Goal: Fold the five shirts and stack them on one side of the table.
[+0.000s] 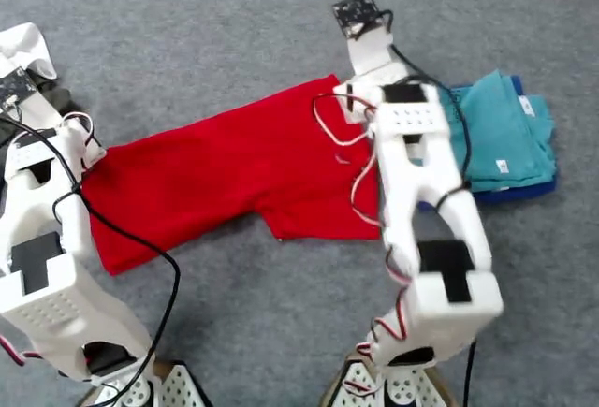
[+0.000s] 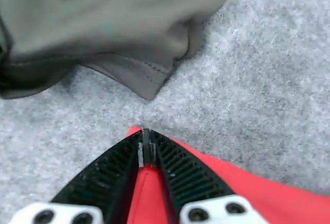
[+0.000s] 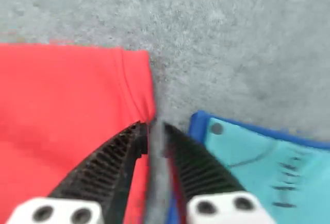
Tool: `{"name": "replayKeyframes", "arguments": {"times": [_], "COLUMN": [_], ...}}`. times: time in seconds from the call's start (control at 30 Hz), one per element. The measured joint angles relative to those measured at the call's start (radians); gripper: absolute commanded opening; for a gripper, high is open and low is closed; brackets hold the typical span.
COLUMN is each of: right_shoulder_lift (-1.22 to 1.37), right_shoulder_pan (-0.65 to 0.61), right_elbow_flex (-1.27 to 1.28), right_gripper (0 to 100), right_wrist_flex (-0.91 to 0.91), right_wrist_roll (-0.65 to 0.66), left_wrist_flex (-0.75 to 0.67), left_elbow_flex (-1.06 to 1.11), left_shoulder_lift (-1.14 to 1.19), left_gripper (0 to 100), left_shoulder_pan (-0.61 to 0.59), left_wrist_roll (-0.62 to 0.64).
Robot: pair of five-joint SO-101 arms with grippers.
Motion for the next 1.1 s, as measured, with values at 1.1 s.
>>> {"name": "replayKeyframes", "arguments": {"times": [1.1], "right_shoulder_lift": [-0.347], "right_shoulder_pan": [-0.416], "right_elbow_flex": [0.597], "right_gripper": [24.6], "right_wrist_flex": [0.371], "right_wrist_roll": [0.660], "left_wrist_flex": [0.000], "left_elbow_flex": [0.000], "left_shoulder_lift": [0.000], "left_gripper": [2], "left_shoulder_pan": [0.000], "left_wrist_roll": [0.000]}}
